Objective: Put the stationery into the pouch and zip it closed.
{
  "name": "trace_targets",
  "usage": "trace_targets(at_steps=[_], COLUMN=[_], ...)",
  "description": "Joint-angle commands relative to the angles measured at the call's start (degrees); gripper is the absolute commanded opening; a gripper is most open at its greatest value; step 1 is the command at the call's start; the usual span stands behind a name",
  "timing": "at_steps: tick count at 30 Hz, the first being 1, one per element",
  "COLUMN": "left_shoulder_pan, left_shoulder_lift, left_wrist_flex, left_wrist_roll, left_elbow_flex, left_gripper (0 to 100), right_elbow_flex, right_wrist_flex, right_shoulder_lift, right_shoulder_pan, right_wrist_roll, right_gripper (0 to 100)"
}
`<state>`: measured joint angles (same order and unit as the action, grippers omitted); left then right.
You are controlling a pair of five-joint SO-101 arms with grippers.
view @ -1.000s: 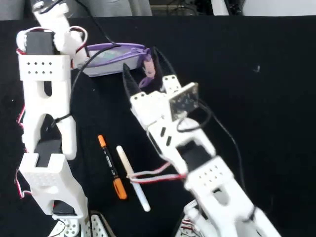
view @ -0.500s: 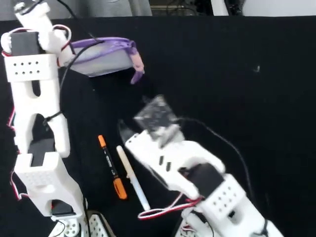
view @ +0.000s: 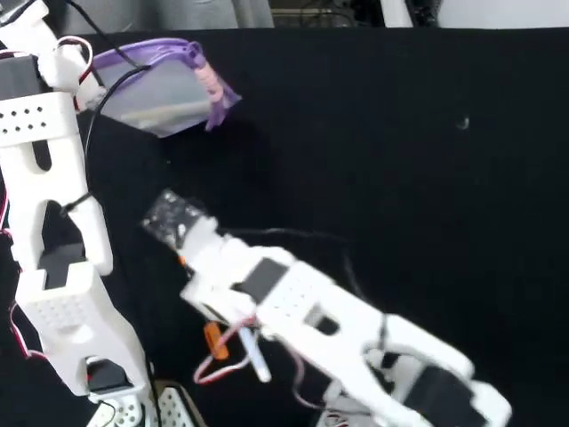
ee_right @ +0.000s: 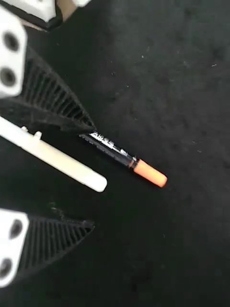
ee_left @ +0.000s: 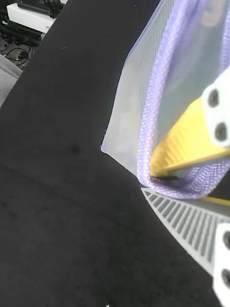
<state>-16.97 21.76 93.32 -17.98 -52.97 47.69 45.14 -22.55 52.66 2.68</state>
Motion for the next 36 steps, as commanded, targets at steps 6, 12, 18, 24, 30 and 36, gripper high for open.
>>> trace_targets(at_steps=[6, 12, 18, 24, 30, 36], left_shoulder_pan=[-1.1, -1.1, -1.1, -1.0, -1.0, -1.0], left_shoulder_lift=[1.3, 1.3, 1.3, 1.1, 1.1, 1.3], left_wrist_flex=[-0.7, -0.7, -0.7, -0.7, -0.7, -0.7], left_wrist_roll=[0.5, 0.5, 0.5, 0.5, 0.5, 0.5], left_elbow_flex=[-1.9, -2.0, -1.9, -1.9, -1.6, -1.6], left_gripper=[3, 3, 3, 3, 3, 3], right_elbow_flex=[-13.5, -21.1, -29.9, -40.0, -49.8, -55.2], right_wrist_flex=[2.6, 9.5, 16.0, 23.3, 31.6, 37.4], right_shoulder_lift=[19.3, 25.9, 34.0, 42.4, 50.7, 57.2], right_shoulder_pan=[0.6, 0.4, -2.5, -2.5, -2.7, -7.2], right_wrist_roll=[-2.5, -2.5, -2.5, -2.5, -2.5, -2.1], right_gripper=[25.4, 25.4, 25.4, 25.4, 14.5, 4.7])
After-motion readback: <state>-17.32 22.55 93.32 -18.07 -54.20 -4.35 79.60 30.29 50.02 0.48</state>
